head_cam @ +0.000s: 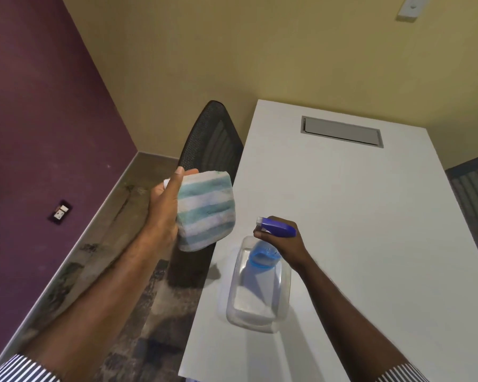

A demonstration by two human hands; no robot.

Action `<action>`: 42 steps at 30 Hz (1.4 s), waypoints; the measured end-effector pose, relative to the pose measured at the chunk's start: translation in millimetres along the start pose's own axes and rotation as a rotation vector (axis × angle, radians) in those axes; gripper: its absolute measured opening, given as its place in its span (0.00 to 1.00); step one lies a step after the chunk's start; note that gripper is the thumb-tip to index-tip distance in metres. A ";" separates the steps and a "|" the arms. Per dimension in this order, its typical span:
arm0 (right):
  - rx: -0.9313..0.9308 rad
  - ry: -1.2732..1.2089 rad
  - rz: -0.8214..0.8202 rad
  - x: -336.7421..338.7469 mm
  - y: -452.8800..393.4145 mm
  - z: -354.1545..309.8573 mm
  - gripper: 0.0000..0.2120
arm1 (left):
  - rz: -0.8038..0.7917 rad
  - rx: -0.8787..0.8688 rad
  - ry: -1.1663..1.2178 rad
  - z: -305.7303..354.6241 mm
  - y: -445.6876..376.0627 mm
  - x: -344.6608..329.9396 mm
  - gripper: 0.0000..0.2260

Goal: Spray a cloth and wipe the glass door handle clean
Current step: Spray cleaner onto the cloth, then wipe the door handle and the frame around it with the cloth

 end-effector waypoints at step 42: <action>0.320 0.947 0.791 68.5 197.2 -300.5 0.11 | -1.033 -0.562 -0.526 112.2 214.6 -220.5 0.41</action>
Point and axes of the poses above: each hand's wrist, its own y-axis away from the middle knuckle, its own x-axis out of the back of the hand, z = x × y, the point moved 10 cm from there along -y, towards the middle knuckle, and after that the axes turned 5 degrees about z, right-handed, at the moved point
